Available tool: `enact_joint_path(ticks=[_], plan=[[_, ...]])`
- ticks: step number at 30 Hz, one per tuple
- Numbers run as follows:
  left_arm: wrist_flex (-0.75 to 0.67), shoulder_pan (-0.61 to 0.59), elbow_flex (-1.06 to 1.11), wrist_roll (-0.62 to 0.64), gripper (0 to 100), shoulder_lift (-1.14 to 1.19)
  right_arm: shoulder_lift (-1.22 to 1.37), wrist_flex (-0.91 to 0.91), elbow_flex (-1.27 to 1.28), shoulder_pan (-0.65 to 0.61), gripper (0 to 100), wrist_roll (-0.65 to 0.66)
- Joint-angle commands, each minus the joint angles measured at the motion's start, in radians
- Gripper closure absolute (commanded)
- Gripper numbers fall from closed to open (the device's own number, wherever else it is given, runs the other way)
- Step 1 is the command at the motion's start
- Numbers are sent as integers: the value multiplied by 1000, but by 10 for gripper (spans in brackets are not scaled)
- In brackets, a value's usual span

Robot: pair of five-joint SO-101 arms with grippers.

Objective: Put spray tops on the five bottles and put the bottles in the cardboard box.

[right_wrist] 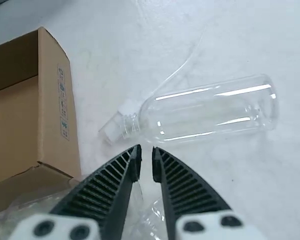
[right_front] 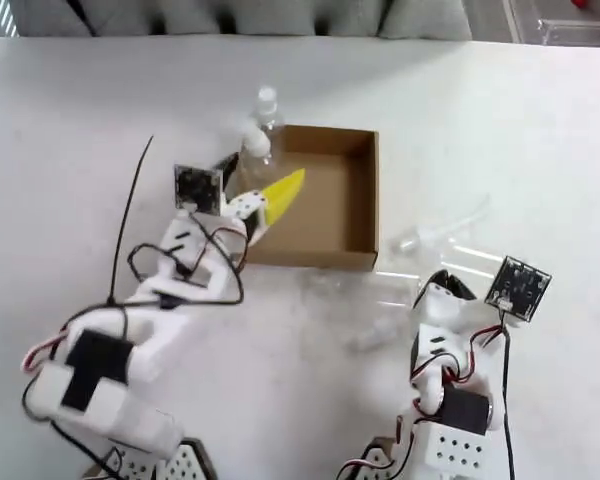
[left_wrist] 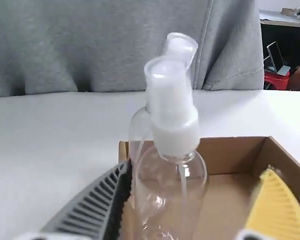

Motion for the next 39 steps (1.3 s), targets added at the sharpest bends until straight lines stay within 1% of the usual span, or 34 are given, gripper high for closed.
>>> enact_joint_path(ticks=[1, 2, 4, 16, 18, 21, 28, 30, 32, 35, 37, 38, 39], plan=[[25, -7, 109, 11, 635, -223, -15, 4, 12, 8, 978, 8], [71, -8, 129, 9, 635, -268, -15, 4, 12, 8, 978, 8], [213, -15, 146, 8, 635, -360, -15, 4, 12, 8, 978, 8], [1226, -19, 149, 6, 635, -1043, -15, 19, 12, 7, 978, 8], [1356, -19, 149, 11, 635, -1155, -15, 21, 12, 7, 978, 32], [1514, -19, 149, 12, 635, -1311, -15, 36, 12, 5, 978, 66], [1919, -19, 164, 12, 635, -1587, -15, 39, 12, 8, 978, 69], [1976, -35, 203, 8, 635, -1638, -16, 39, 12, 8, 978, 71], [1973, -102, 258, 6, 635, -1673, -16, 39, 12, 10, 978, 115], [1953, -200, 353, -23, 635, -1685, -22, 36, 12, 53, 977, 331], [1924, -229, 420, -63, 635, -1685, -22, 31, 12, 82, 978, 497], [1909, -236, 448, -64, 635, -1685, -22, 35, 12, 85, 978, 563], [1889, -237, 470, -64, 635, -1685, -19, 50, 12, 74, 975, 600]])
